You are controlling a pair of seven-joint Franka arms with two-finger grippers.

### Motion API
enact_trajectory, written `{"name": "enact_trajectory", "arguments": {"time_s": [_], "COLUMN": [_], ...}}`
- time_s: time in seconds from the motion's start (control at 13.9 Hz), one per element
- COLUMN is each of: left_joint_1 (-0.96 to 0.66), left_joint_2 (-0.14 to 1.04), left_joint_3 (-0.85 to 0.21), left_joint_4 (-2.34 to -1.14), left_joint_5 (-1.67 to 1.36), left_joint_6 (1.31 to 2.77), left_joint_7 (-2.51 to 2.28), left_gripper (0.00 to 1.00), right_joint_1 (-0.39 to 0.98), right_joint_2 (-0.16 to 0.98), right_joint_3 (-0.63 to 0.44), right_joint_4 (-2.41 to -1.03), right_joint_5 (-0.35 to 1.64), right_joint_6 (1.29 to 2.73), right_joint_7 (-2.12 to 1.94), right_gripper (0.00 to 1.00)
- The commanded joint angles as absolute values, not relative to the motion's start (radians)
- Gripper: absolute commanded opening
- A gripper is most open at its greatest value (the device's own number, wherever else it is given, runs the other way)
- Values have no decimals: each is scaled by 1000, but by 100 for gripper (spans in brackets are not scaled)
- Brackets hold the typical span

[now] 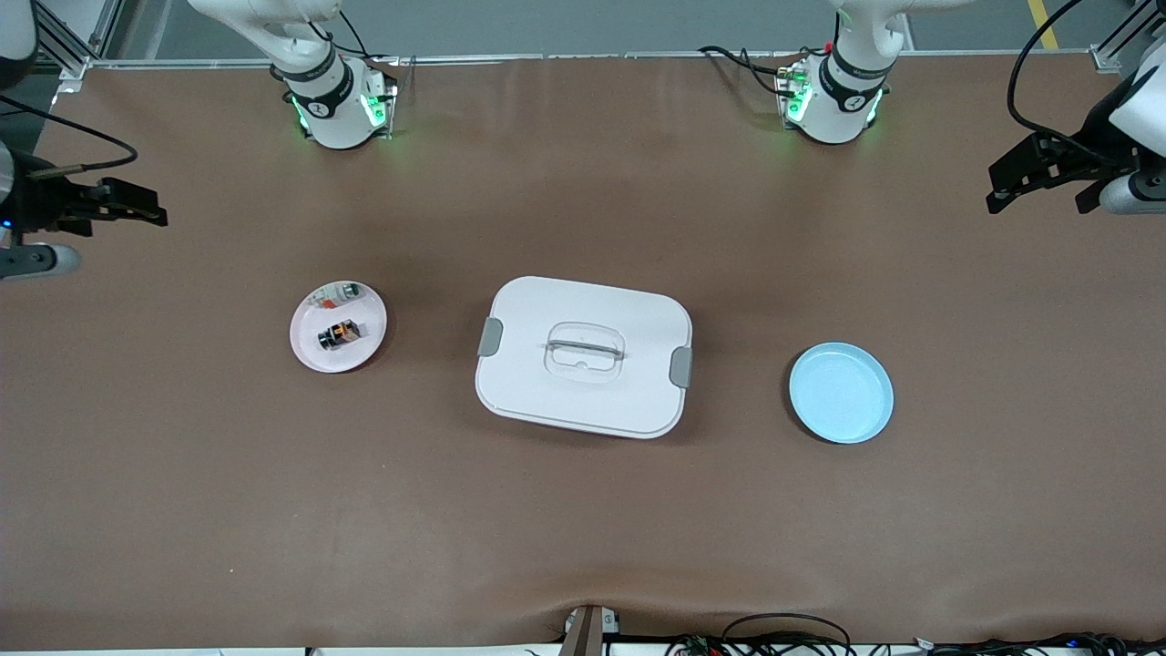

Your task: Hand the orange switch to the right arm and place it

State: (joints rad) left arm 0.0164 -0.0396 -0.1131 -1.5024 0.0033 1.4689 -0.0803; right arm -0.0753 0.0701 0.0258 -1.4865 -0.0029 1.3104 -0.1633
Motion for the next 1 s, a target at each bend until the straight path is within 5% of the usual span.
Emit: {"name": "enact_trajectory", "arguments": {"time_s": [0.0, 0.93], "left_joint_1": [20, 32], "left_joint_2": [-28, -37], "left_joint_3": [-115, -118], "left_joint_4": [-1477, -1497], "left_joint_5": [6, -2], "left_joint_6": [1451, 1422], "left_joint_7": [-77, -69], "left_gripper": [100, 100], "right_joint_1": [-97, -92], "right_joint_2": [92, 11], "right_joint_3": [41, 41], "right_joint_4": [-1436, -1531], "right_joint_5": [0, 38], "right_joint_6": [1295, 1358], "right_joint_7": [-149, -55], "right_gripper": [100, 100]}}
